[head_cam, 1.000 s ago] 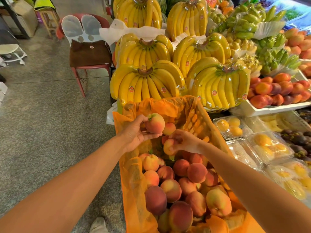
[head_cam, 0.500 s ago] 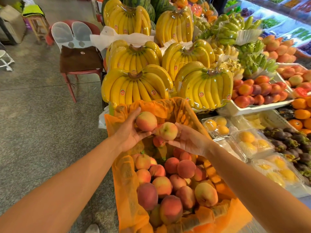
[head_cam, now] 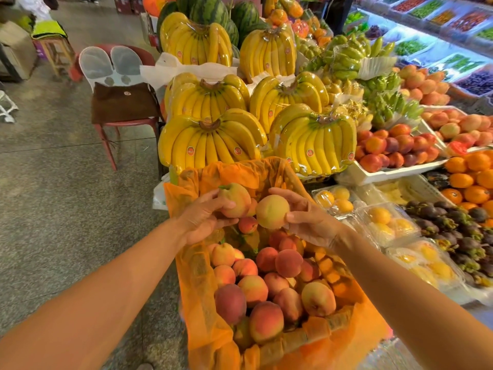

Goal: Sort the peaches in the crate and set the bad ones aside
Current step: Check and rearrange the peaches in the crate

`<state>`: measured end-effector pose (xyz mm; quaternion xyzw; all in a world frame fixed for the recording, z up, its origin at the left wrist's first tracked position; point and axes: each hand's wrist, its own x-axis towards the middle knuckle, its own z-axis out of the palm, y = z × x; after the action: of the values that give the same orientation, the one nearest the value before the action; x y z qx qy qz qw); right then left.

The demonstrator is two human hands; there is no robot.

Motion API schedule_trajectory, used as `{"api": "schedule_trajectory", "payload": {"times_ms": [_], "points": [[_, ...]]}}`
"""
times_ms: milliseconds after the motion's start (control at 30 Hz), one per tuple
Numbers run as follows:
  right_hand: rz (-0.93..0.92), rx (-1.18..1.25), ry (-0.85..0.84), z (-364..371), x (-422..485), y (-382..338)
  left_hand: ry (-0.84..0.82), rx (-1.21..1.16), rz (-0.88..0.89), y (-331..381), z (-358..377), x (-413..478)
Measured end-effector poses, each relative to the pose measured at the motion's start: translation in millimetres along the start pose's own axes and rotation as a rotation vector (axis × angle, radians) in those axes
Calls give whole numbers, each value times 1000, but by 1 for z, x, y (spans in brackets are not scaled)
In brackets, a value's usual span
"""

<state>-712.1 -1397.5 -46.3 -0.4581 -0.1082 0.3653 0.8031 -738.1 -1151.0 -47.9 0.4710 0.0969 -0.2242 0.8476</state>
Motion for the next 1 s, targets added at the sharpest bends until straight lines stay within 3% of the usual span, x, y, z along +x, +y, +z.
{"api": "schedule_trajectory", "payload": {"times_ms": [267, 367, 500, 567, 700, 867, 1000], "points": [[-68, -177, 49, 5, -10, -7, -49, 81, 30, 0, 3, -7], [-26, -203, 116, 5, -14, -7, -18, 318, 13, -2, 3, -8], [98, -581, 282, 5, -16, -5, 57, 924, 72, -7, 2, -7], [115, -769, 327, 3, -12, 2, 153, 967, 162, -9, -2, -6], [149, -926, 409, -11, 7, 22, 401, 967, 317, -4, -18, -7], [221, -1409, 345, -26, 44, 54, 517, 1154, 420, 2, -45, -3], [330, -1607, 292, -40, 68, 81, 552, 1329, 394, -3, -69, 13]]}}
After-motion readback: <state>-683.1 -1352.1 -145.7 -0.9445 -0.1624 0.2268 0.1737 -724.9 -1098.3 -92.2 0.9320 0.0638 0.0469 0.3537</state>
